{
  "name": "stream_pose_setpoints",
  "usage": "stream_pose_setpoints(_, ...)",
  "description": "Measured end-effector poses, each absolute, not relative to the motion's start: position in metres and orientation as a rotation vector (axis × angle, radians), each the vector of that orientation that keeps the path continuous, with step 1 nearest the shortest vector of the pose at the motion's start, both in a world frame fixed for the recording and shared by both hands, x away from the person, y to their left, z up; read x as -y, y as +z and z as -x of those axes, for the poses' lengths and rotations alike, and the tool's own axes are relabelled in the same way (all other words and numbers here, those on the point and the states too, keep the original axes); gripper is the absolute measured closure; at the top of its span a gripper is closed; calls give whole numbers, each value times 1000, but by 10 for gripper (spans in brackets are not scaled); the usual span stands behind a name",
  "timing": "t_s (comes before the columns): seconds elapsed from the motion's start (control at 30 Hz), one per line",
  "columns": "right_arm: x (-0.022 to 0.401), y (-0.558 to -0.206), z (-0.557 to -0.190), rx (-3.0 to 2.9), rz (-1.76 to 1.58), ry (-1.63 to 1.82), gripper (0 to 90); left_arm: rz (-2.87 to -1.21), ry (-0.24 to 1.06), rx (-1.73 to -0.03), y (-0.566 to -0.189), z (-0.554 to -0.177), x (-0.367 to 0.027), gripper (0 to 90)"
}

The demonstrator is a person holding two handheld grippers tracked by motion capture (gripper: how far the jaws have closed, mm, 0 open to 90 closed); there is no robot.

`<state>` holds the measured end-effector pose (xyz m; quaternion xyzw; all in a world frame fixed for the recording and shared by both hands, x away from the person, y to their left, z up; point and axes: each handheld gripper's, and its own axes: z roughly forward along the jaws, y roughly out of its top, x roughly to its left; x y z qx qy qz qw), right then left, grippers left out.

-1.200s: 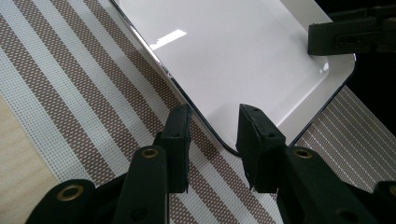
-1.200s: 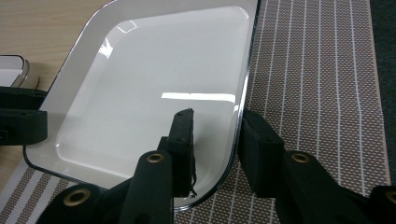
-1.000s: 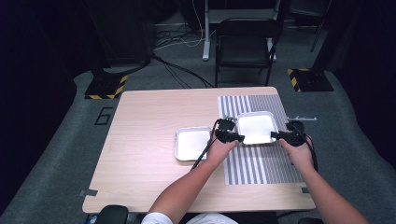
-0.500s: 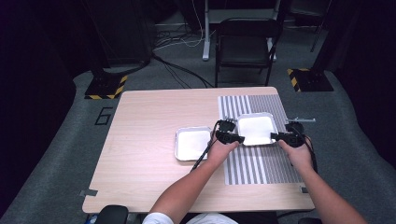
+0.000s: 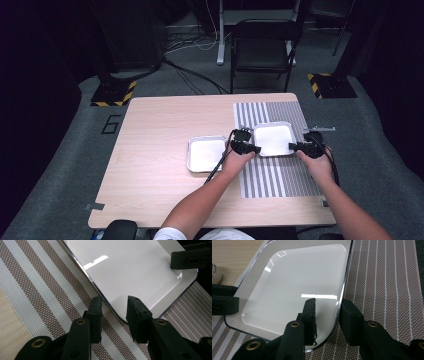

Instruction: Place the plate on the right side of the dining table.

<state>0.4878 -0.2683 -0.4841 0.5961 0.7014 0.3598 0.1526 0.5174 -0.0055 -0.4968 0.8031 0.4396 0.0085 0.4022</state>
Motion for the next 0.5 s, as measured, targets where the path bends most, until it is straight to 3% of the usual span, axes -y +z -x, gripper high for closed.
stream_pose_setpoints(0.5,270,-494,-489,-2026,-1726,1007,668,-2040,10,-1120,-502,-518,8,658)
